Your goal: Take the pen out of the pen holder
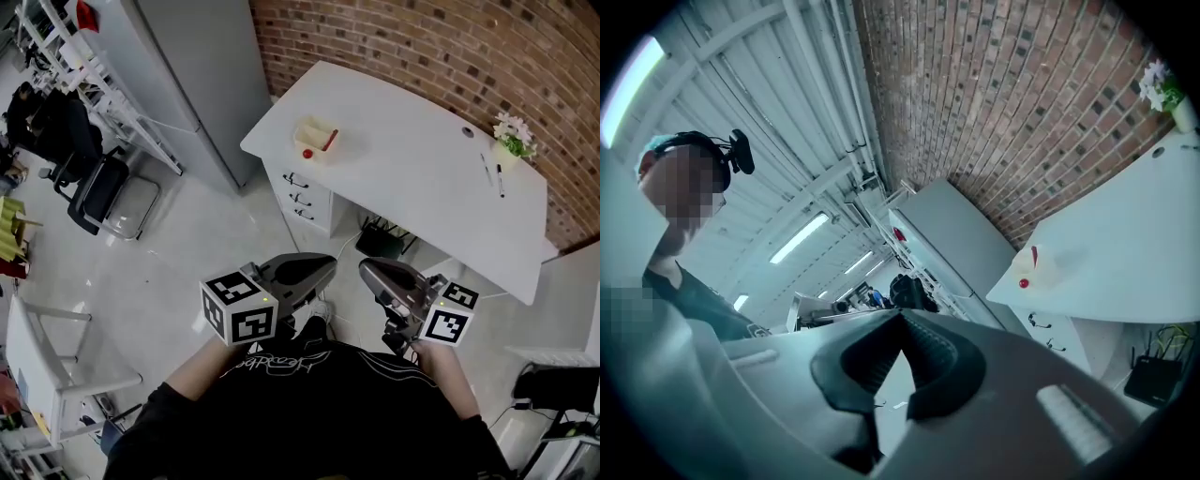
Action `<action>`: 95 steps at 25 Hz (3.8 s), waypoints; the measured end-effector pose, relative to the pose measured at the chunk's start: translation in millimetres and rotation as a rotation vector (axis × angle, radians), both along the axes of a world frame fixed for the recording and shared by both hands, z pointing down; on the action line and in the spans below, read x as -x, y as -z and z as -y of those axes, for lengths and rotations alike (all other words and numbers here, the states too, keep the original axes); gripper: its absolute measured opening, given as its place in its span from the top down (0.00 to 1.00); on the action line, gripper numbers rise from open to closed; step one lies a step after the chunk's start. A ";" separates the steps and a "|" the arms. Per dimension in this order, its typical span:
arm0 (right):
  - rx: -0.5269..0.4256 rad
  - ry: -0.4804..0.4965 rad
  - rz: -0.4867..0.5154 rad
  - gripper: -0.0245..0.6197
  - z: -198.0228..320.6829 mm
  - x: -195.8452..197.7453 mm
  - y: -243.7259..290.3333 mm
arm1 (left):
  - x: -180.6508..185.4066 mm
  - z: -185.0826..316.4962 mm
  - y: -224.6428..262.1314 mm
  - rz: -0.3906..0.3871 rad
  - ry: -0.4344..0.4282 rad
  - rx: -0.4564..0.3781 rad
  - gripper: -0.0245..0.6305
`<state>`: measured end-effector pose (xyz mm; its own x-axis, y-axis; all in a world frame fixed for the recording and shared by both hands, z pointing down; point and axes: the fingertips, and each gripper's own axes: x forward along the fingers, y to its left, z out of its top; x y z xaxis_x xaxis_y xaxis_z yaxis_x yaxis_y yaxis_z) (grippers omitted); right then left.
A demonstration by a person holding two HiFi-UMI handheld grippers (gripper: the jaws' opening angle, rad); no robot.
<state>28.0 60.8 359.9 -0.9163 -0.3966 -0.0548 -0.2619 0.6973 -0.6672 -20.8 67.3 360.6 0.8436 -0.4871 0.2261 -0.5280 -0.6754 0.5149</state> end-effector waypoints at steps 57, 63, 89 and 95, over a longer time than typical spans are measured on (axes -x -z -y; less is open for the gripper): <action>0.180 -0.123 0.016 0.96 289.5 -30.3 -59.9 | 39.8 337.9 -88.0 0.295 0.101 0.032 0.86; 0.191 -0.131 0.022 0.96 312.1 -39.5 -65.4 | 33.7 354.3 -120.7 0.417 0.048 0.038 0.75; 0.230 -0.161 0.029 0.96 327.6 -41.8 -73.9 | 25.8 371.6 -184.4 0.668 -0.074 -0.008 0.84; 0.237 -0.164 0.036 0.96 323.7 -39.9 -74.8 | 30.7 376.0 -179.5 0.671 -0.047 -0.022 0.87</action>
